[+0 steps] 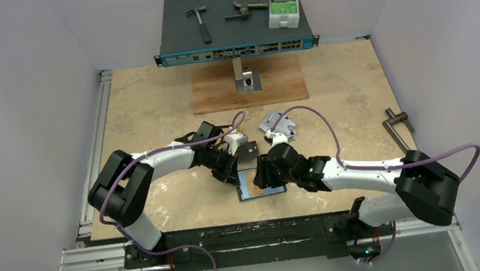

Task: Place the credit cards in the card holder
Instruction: Insert the credit card into the card holder, then move the card holder to the center of the board.

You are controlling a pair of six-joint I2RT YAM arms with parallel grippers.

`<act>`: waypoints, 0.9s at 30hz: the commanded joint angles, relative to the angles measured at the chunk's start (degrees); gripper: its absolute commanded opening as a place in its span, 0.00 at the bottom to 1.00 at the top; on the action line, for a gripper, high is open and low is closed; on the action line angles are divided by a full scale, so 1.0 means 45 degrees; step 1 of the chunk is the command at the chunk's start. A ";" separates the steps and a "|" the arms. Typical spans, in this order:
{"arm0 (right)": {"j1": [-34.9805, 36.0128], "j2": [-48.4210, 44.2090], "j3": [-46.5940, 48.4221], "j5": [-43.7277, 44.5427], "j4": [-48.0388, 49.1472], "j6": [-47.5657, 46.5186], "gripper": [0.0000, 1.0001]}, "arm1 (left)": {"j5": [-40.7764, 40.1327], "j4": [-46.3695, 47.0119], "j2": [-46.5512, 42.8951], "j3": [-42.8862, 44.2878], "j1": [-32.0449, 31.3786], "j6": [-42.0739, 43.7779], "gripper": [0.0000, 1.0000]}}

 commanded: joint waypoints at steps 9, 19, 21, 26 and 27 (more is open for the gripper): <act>-0.0011 0.1322 0.0427 -0.0062 0.1226 -0.0335 0.48 | -0.0296 0.0471 -0.0352 -0.0158 0.0056 0.0125 0.00; 0.0006 0.2137 0.0752 -0.0293 0.1992 -0.0488 0.46 | -0.0458 0.0579 -0.0183 -0.0201 0.0046 0.0076 0.00; 0.0008 0.2080 0.0722 -0.0317 0.2069 -0.0419 0.46 | -0.0432 0.0579 -0.0164 -0.0198 0.0040 0.0076 0.00; 0.0105 0.1805 0.0800 0.0042 0.1485 -0.0480 0.46 | -0.0412 0.0514 -0.0205 -0.0138 0.0055 0.0086 0.00; 0.0106 0.1657 0.0689 0.0162 0.1364 -0.0475 0.46 | -0.0412 0.0489 -0.0256 -0.0125 0.0075 0.0095 0.00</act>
